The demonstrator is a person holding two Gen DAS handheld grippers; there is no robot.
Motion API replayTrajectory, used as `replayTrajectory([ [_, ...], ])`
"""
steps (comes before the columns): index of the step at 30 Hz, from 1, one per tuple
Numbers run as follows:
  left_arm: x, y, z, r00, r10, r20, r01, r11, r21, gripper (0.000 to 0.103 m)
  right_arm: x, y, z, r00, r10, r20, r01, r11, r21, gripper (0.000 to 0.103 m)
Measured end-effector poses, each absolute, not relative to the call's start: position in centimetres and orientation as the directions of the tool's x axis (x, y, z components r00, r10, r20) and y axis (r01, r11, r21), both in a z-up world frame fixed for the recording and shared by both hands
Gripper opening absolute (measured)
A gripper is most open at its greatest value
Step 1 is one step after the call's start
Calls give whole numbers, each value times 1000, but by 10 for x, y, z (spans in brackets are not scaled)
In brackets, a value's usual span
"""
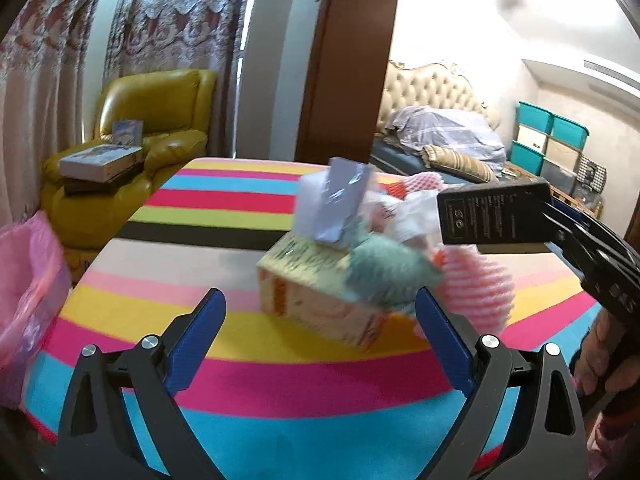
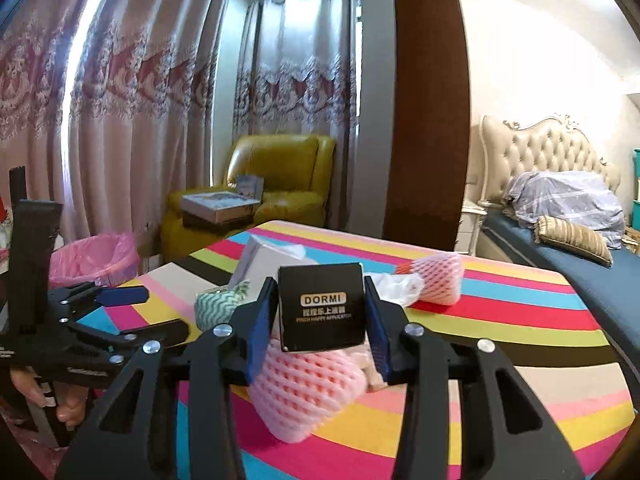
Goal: Collect trash
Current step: 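Grasp the black DORMI box with the right tool while the left tool grasps the green cloth, then carry the green cloth and DORMI box over the pink wastebasket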
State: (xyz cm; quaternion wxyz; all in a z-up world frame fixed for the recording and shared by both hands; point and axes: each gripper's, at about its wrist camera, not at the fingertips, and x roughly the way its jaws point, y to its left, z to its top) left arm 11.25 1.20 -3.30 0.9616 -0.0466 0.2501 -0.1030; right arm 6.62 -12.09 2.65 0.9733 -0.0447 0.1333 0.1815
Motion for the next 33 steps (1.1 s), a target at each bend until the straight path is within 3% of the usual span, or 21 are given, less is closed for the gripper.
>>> replayTrajectory([
  [3,122,-2,-31,852,-238,-467,193,971,-141,89,61,-136,24,903,338,-266,-353,936,-8,41],
  [6,135,-14,-29,852,-235,-467,201,972,-123,82,58,-147,22,904,338,-262,-346,938,19,41],
  [9,144,-22,-31,839,-250,-483,219,968,-120,70,56,-156,19,905,338,-259,-340,940,40,41],
  [13,151,-35,-40,821,-262,-508,251,964,-91,46,55,-162,17,904,342,-257,-338,939,61,41],
  [18,140,-45,-44,831,-269,-486,281,958,-50,41,54,-163,15,905,341,-256,-336,940,63,41],
  [27,114,-44,-24,874,-264,-407,285,958,-8,41,49,-159,19,912,339,-232,-333,941,62,41],
  [33,101,-39,-20,886,-232,-400,258,966,12,41,44,-154,22,913,344,-219,-341,939,50,41],
])
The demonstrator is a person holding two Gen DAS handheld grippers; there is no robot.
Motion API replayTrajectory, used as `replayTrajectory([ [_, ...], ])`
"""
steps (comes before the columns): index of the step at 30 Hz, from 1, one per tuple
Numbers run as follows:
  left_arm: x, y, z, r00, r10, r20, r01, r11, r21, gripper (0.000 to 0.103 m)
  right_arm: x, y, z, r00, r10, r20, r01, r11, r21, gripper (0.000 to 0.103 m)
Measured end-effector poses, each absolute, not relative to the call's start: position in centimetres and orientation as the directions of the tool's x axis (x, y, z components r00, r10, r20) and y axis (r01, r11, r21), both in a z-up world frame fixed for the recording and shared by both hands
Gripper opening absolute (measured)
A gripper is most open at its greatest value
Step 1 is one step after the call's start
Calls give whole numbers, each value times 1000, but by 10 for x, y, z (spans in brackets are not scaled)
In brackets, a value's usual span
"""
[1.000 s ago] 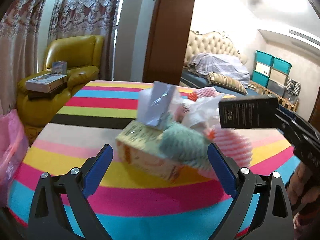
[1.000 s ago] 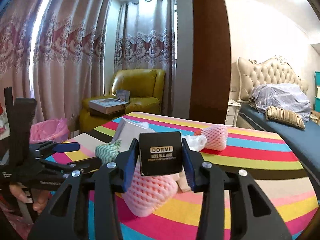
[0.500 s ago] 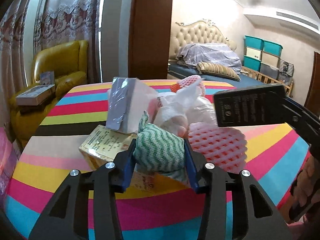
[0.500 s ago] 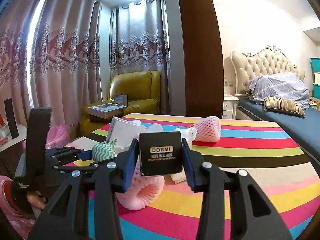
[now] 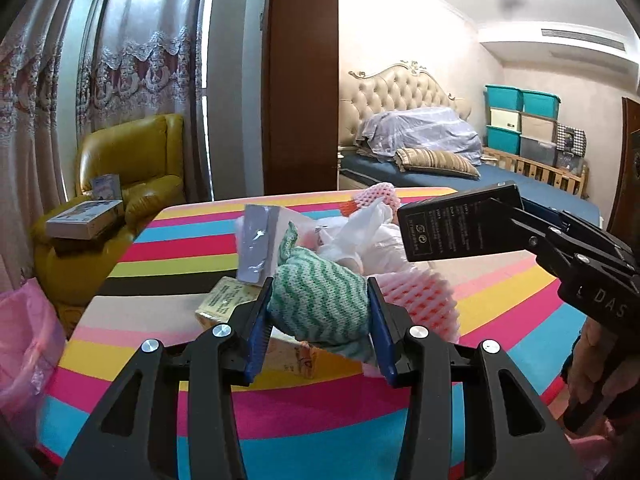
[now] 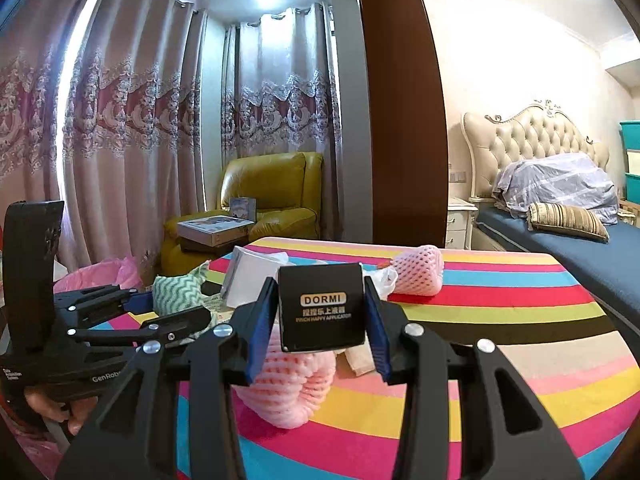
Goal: Collect trash
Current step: 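Carry the green cloth and DORMI box over the pink wastebasket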
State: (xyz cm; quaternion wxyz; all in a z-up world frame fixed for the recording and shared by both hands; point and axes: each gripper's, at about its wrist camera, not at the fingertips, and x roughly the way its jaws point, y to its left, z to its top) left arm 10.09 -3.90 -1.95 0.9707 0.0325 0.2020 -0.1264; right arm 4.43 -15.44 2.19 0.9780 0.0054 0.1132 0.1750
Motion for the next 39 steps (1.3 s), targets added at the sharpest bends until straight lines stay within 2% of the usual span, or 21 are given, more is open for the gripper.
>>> replayTrajectory([
  [13,72,-7,-18,918,-106,-383,145,986,76,41,33,-129,25,881,417,-223,-423,906,23,41],
  [39,53,97,-9,917,137,-375,-124,991,59,42,49,-16,32,729,603,-323,-647,762,-39,41],
])
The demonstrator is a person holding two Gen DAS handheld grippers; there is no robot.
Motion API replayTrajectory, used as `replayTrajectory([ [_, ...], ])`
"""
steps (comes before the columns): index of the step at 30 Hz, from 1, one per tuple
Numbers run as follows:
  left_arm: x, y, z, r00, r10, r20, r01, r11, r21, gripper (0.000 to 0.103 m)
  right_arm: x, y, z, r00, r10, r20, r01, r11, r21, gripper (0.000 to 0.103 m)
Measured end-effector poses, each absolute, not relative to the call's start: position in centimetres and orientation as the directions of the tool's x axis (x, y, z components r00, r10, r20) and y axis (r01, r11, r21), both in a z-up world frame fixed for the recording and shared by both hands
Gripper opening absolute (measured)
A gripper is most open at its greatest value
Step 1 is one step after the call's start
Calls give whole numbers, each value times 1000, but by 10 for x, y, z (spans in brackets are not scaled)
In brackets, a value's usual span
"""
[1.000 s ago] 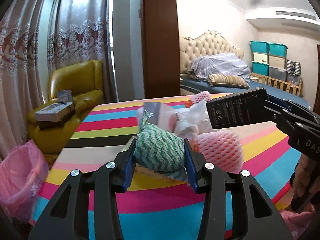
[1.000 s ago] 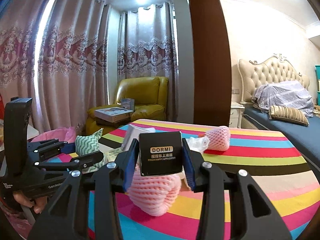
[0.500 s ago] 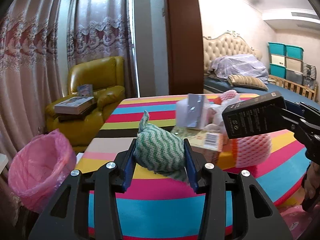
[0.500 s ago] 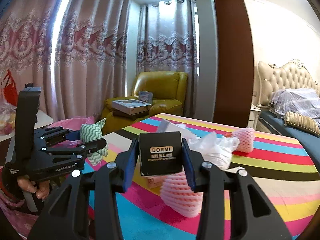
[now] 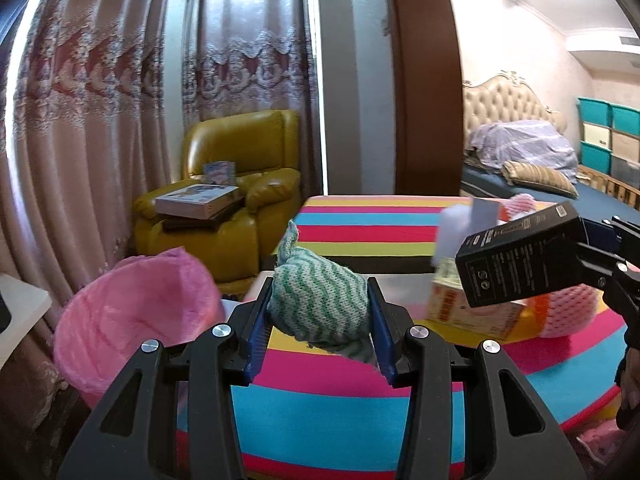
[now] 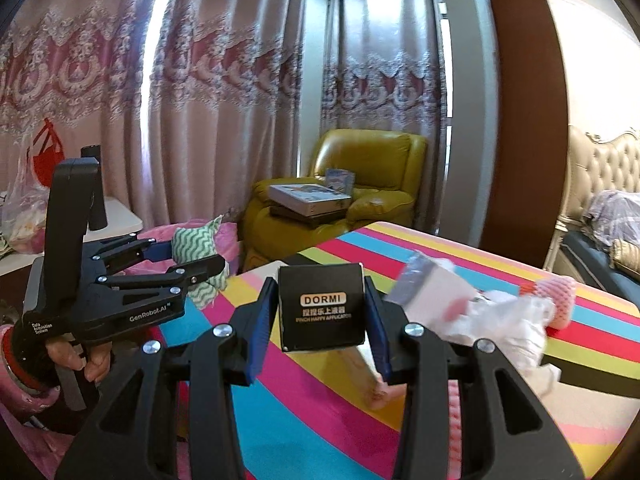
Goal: Collect trash
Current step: 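Carry the green cloth and DORMI box over the pink wastebasket, then release both items into the wastebasket and return tools to the table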
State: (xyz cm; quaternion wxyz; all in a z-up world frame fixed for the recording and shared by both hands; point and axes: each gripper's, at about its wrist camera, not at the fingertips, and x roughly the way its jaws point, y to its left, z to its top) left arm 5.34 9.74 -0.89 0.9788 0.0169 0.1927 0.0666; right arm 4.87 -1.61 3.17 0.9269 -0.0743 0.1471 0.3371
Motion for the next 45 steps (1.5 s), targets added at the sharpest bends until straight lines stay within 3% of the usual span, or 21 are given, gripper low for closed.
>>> replayTrajectory([
  [22,35,230,1,845,382,-374,-395,918,47,42,97,149,53,520,766,-379,-816,576,43,41],
  [30,30,300,-11,817,379,-435,-442,896,-51,42,114,214,51,447,792,-416,-849,522,83,41],
  [36,35,321,-23,815,349,-463,-430,899,-79,42,117,253,35,429,780,-454,-867,498,36,43],
  [38,38,324,-28,806,350,-478,-435,897,-77,49,119,261,30,427,772,-471,-869,494,22,49],
  [39,38,325,-29,800,358,-482,-446,892,-78,51,119,261,30,436,767,-472,-865,501,16,62],
  [40,36,327,-30,797,366,-479,-457,886,-83,56,120,259,30,436,770,-466,-865,501,19,66],
  [43,28,324,-28,791,403,-460,-485,872,-71,84,120,242,34,452,769,-452,-858,514,17,66],
  [45,22,320,-25,785,436,-439,-510,858,-58,88,119,226,36,463,769,-442,-851,525,21,66],
])
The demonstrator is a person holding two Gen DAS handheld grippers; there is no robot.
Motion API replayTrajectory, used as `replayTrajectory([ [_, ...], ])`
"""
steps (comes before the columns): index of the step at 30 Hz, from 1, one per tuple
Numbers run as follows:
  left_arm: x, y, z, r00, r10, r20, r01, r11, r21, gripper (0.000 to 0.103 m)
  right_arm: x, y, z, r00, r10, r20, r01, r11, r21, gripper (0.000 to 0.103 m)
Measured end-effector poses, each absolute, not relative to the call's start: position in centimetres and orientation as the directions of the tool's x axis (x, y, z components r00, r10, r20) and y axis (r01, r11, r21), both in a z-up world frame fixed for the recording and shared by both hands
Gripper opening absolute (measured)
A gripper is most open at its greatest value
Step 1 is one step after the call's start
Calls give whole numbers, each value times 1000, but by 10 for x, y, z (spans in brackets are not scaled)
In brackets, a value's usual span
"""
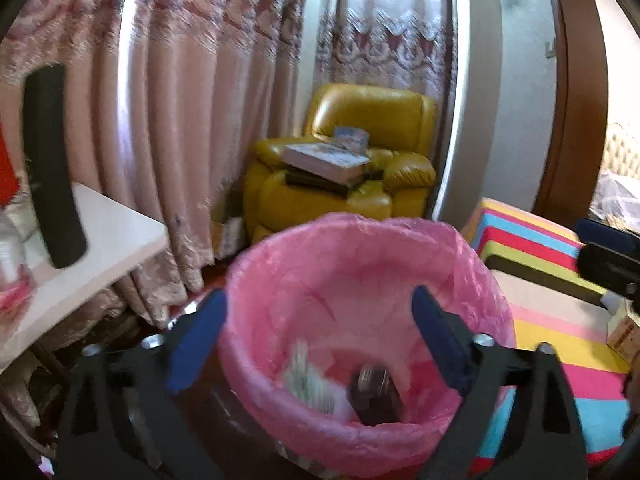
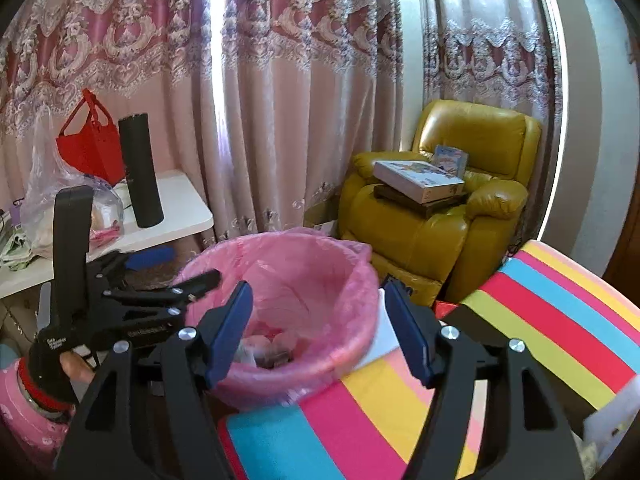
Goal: Collect trash
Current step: 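Release both items into the wastebasket and return tools to the table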
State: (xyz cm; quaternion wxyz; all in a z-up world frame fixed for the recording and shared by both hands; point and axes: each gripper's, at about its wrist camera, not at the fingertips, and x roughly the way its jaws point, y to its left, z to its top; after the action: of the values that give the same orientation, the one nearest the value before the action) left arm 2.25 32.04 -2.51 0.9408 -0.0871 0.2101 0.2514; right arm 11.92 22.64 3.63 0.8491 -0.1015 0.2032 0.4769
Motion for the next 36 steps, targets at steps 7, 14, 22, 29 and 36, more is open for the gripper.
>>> replayTrajectory([
  [7,17,282,-16,808,415,-419,-479,876,-54,91,103,145,41,537,738,-409,-804,594,17,71],
  [14,51,196,-22,882,244,-403,-283,958,-39,91,87,57,32,647,646,-405,-712,702,-20,75],
  [22,87,92,-38,905,62,-420,-61,998,15,91,71,-59,20,795,461,-395,-508,861,-18,77],
  [29,107,47,-58,892,24,-451,4,998,62,91,61,-127,-6,828,368,-423,-388,921,42,77],
  [36,118,45,-72,872,27,-489,-7,999,43,91,69,-129,-19,813,364,-454,-377,924,64,78],
])
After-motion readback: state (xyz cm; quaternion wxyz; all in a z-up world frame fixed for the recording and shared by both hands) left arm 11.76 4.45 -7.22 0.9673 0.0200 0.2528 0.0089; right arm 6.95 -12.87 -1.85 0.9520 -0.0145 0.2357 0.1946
